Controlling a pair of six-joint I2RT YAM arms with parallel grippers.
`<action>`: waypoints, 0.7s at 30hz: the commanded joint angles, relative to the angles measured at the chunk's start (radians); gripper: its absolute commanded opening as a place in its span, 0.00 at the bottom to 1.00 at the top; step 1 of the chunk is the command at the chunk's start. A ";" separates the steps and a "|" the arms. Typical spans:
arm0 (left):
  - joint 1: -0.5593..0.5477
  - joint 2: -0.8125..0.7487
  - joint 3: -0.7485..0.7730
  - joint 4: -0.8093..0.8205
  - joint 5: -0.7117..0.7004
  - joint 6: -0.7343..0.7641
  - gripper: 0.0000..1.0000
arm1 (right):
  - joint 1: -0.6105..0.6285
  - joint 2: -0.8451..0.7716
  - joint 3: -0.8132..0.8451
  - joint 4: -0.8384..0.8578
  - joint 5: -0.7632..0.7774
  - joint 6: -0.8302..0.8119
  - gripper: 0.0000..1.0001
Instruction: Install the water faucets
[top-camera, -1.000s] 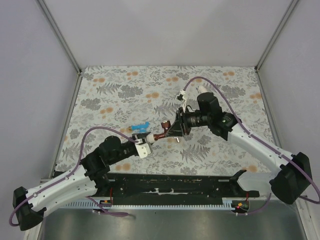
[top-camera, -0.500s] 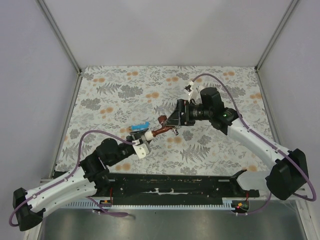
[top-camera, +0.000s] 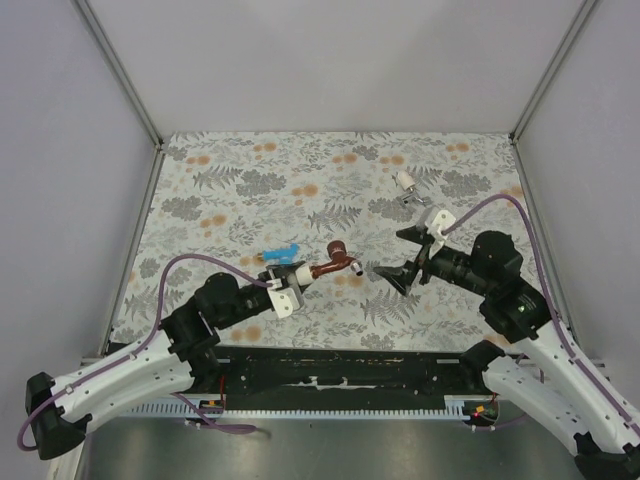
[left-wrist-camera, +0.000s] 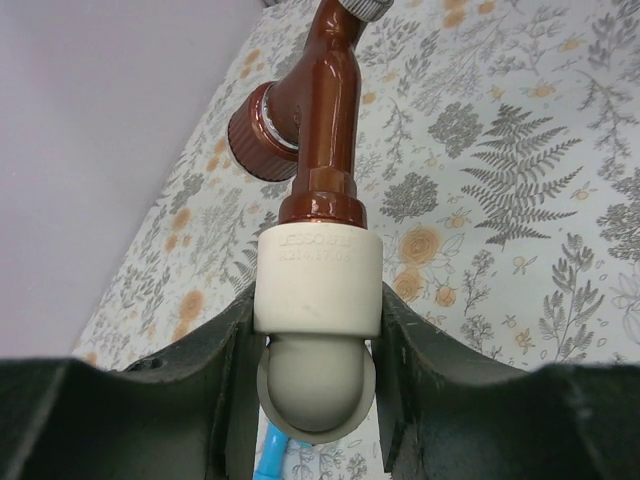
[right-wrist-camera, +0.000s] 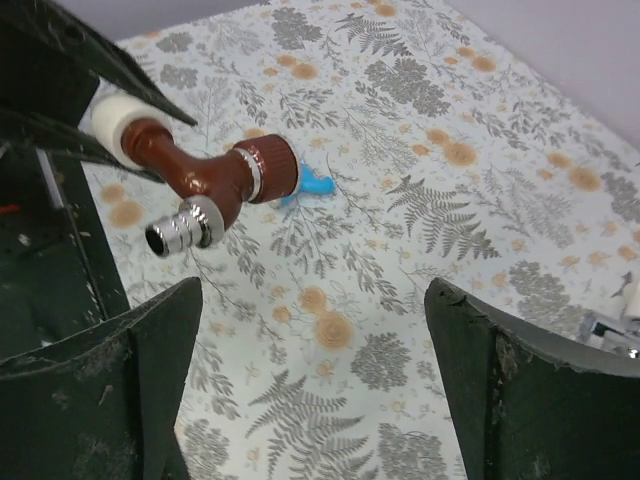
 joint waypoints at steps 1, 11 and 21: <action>-0.002 0.014 0.086 0.032 0.121 -0.079 0.02 | 0.000 -0.076 -0.080 0.046 -0.046 -0.339 0.98; -0.002 0.037 0.114 0.017 0.230 -0.129 0.02 | 0.002 -0.042 -0.146 0.241 -0.293 -0.298 0.98; -0.002 0.040 0.123 0.010 0.256 -0.142 0.02 | 0.022 0.081 -0.141 0.428 -0.450 -0.169 0.95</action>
